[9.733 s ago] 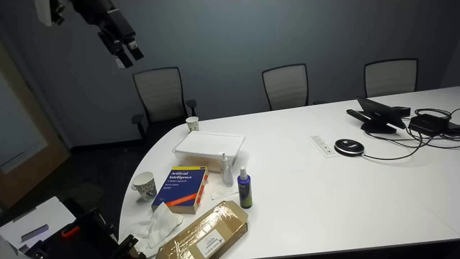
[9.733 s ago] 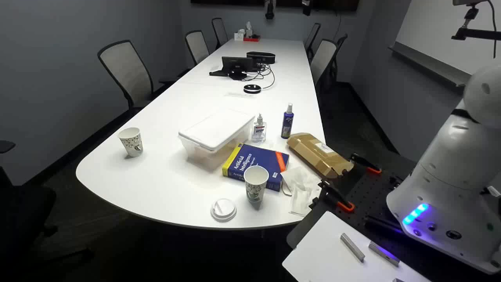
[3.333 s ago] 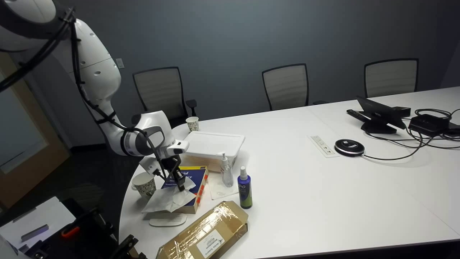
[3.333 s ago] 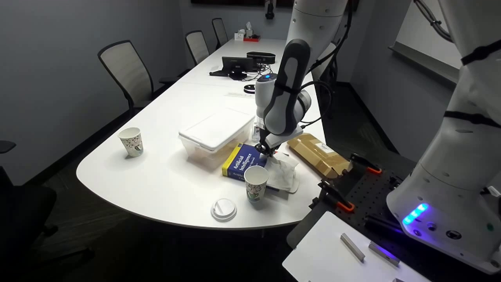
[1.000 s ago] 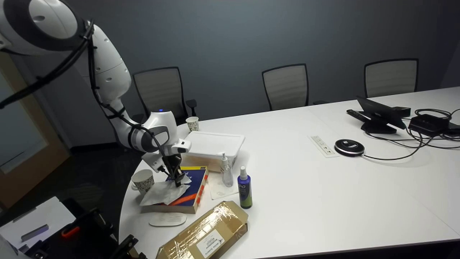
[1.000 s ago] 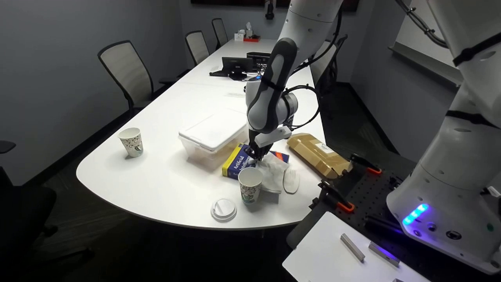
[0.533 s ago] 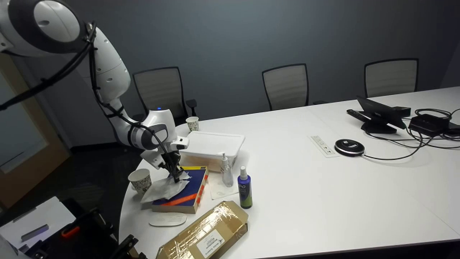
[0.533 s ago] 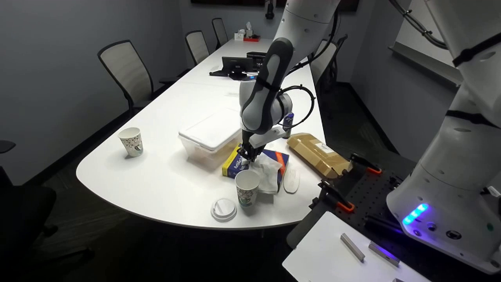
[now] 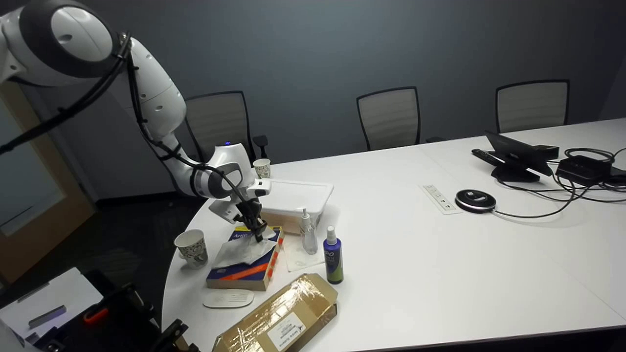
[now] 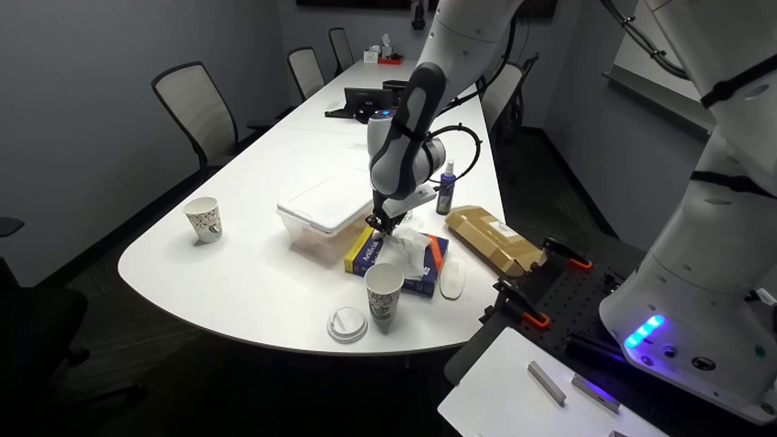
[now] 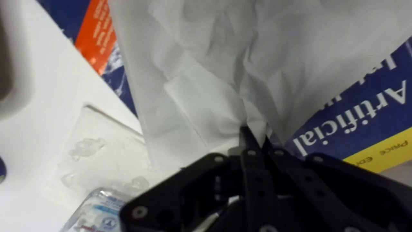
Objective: Use the tissue to wipe the cover of the book
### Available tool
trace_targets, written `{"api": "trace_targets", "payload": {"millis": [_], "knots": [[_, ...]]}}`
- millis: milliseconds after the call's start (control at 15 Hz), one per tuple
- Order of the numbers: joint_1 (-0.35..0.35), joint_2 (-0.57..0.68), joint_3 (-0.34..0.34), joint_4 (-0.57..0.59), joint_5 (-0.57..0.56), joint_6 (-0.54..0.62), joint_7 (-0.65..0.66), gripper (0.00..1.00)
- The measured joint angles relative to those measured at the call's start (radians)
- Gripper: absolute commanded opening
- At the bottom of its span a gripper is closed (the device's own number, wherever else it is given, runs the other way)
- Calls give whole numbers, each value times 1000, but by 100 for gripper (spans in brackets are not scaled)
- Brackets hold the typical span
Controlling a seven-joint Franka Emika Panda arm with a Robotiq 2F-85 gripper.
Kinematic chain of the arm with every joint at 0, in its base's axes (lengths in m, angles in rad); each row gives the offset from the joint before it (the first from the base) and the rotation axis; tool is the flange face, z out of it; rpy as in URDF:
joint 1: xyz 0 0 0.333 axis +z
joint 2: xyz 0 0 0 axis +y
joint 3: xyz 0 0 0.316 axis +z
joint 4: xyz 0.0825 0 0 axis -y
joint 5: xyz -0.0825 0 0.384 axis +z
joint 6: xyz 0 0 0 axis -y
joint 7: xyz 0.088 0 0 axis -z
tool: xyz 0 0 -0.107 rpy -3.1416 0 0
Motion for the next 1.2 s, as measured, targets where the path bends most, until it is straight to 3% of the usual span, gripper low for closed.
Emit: {"api": "trace_targets", "payload": {"millis": [267, 533, 1200], "knots": [[-4, 13, -47, 19, -1, -59, 0, 1], [-23, 15, -46, 24, -2, -119, -2, 1], [-94, 29, 118, 113, -2, -264, -111, 1]]}}
